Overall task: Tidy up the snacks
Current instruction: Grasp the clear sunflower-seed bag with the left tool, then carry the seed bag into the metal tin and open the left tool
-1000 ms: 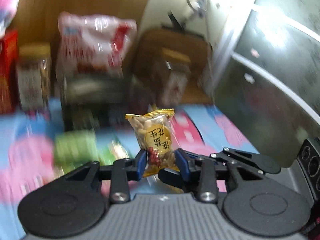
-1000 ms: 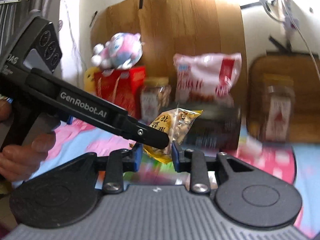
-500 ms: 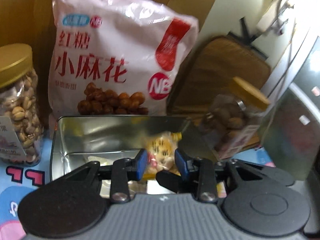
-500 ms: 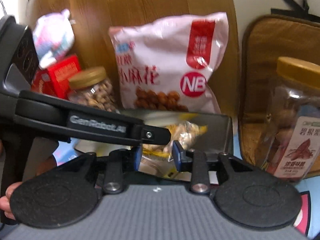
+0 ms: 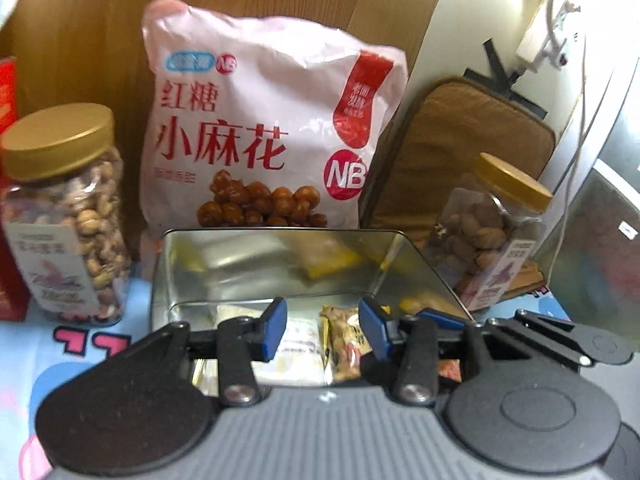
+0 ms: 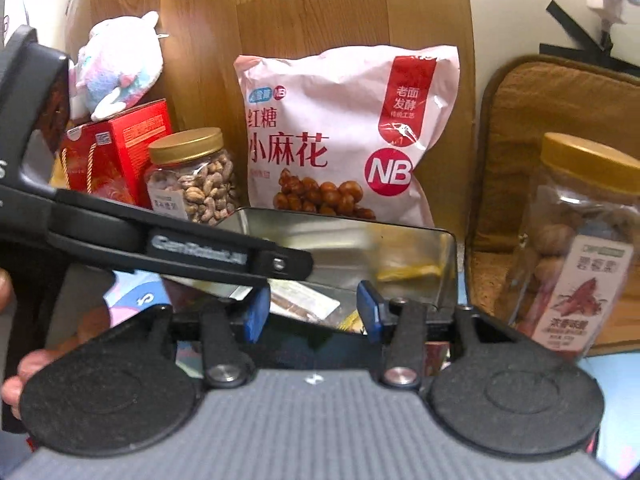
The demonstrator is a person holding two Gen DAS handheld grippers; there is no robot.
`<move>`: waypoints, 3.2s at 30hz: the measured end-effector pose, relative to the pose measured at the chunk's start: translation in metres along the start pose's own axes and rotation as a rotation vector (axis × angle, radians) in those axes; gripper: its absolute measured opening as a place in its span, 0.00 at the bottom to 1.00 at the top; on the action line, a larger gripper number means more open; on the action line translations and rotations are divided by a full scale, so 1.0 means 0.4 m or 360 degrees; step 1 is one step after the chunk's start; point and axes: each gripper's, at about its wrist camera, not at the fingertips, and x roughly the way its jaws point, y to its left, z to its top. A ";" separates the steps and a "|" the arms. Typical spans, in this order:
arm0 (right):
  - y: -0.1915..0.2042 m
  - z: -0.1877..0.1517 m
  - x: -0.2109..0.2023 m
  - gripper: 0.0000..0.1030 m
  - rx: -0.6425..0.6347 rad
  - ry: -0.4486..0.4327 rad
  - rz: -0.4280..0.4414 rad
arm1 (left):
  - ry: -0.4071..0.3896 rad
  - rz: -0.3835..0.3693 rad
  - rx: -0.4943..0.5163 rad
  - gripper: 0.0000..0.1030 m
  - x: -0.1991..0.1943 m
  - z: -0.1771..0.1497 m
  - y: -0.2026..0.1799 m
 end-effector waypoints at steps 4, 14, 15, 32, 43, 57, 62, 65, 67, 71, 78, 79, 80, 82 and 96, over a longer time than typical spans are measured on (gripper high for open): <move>0.019 -0.019 -0.046 0.49 -0.0037 0.0003 -0.0014 | -0.0018 -0.0025 -0.0016 0.40 -0.062 -0.037 -0.017; 0.055 -0.074 -0.149 0.49 -0.0086 -0.0018 -0.0026 | -0.0107 -0.0093 -0.0018 0.42 -0.242 -0.156 -0.051; 0.056 -0.078 -0.155 0.49 -0.0086 -0.0019 -0.0028 | -0.0109 -0.0098 -0.0008 0.42 -0.254 -0.168 -0.057; -0.106 -0.265 -0.249 0.54 0.0385 0.0065 0.0073 | 0.0191 -0.0364 -0.0064 0.42 -0.248 -0.376 -0.143; -0.089 -0.362 -0.282 0.55 0.0461 0.0086 0.0217 | 0.0318 -0.0374 -0.0140 0.38 -0.169 -0.424 -0.158; 0.135 -0.466 -0.394 0.75 0.0174 0.0015 0.0338 | 0.0276 -0.0458 -0.0249 0.36 -0.279 -0.494 -0.039; 0.227 -0.491 -0.385 0.83 -0.0168 -0.0038 0.0149 | 0.0230 -0.0528 -0.0305 0.38 -0.318 -0.511 -0.026; 0.218 -0.499 -0.382 0.82 -0.0145 -0.0070 0.0132 | 0.0180 -0.0510 -0.0293 0.41 -0.331 -0.515 -0.037; 0.214 -0.503 -0.380 0.81 -0.0150 -0.0078 0.0117 | 0.0179 -0.0546 -0.0279 0.49 -0.332 -0.522 -0.045; 0.225 -0.509 -0.384 0.83 -0.0143 -0.0097 0.0094 | 0.0191 -0.0611 -0.0202 0.41 -0.325 -0.541 -0.074; 0.213 -0.515 -0.404 0.66 -0.0053 -0.0133 0.0109 | 0.0257 -0.0620 -0.0333 0.21 -0.290 -0.556 -0.032; 0.215 -0.514 -0.406 0.65 -0.0054 -0.0136 0.0109 | 0.0244 -0.0613 -0.0318 0.21 -0.294 -0.557 -0.035; 0.220 -0.514 -0.408 0.64 -0.0061 -0.0143 0.0102 | 0.0229 -0.0601 -0.0299 0.20 -0.298 -0.558 -0.040; 0.225 -0.506 -0.412 0.62 -0.0074 -0.0173 0.0094 | 0.0207 -0.0597 -0.0289 0.20 -0.309 -0.551 -0.043; 0.197 -0.322 -0.313 0.61 -0.0131 -0.0246 0.0117 | 0.0049 -0.0549 -0.0314 0.21 -0.312 -0.371 0.017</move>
